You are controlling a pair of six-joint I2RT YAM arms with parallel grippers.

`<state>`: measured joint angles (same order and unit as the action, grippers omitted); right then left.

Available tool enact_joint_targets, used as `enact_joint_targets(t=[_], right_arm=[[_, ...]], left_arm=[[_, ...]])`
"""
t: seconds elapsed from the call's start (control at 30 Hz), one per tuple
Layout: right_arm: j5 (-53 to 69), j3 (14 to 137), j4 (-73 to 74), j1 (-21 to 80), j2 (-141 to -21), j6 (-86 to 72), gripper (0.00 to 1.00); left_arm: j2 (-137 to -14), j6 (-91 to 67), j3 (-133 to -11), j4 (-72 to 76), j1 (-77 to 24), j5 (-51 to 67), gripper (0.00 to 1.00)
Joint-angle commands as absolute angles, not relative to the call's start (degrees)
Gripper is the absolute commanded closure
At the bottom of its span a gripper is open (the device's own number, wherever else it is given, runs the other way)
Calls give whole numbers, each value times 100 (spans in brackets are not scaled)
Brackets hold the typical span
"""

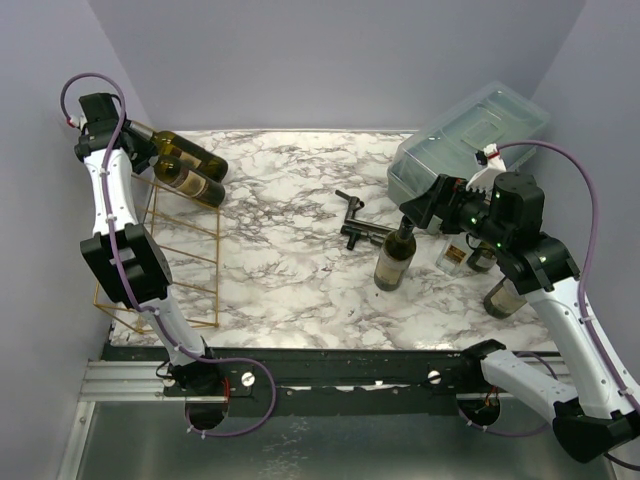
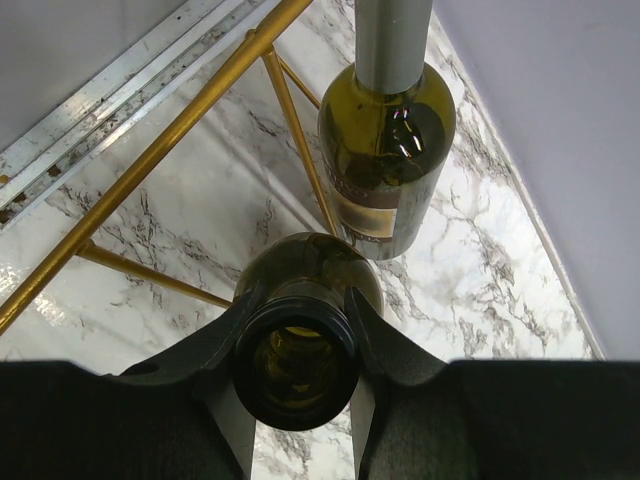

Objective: Put the wine bottle on the wine rack

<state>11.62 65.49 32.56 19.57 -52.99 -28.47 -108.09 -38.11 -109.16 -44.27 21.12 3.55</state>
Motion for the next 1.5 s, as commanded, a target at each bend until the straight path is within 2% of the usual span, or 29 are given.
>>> enact_joint_targets(t=[0.0, 0.27, 0.37, 0.53, 0.8, 1.0, 1.23, 1.47], right_arm=[[1084, 6522, 3178, 1990, -5301, -2778, 0], [1087, 6530, 3193, 1987, -5282, -2774, 0], [1076, 6506, 3190, 1990, -5256, -2774, 0], [1096, 6377, 3129, 1992, -5229, -2792, 0], [1088, 6373, 3139, 1990, -5168, -2833, 0], [1069, 6421, 3121, 1995, -5089, -2861, 0], [1114, 6494, 3199, 1992, -5079, -2910, 0], [1080, 6704, 3439, 1995, -5096, -2877, 0]], left_arm=[[-10923, -3920, -10992, -4377, 2129, 676, 93], [-10883, -3895, -10892, -4395, 2195, 553, 63], [-10863, -3885, -10830, -4395, 2221, 430, 57], [-10946, -3806, -10826, -4403, 2254, 422, 51], [-11003, -3809, -10671, -4402, 2292, 391, 50], [-10956, -3833, -10635, -4403, 2291, 374, 36], [-10636, -3836, -10567, -4437, 2288, 537, 23], [-10065, -3920, -10278, -4438, 2163, 1046, 17]])
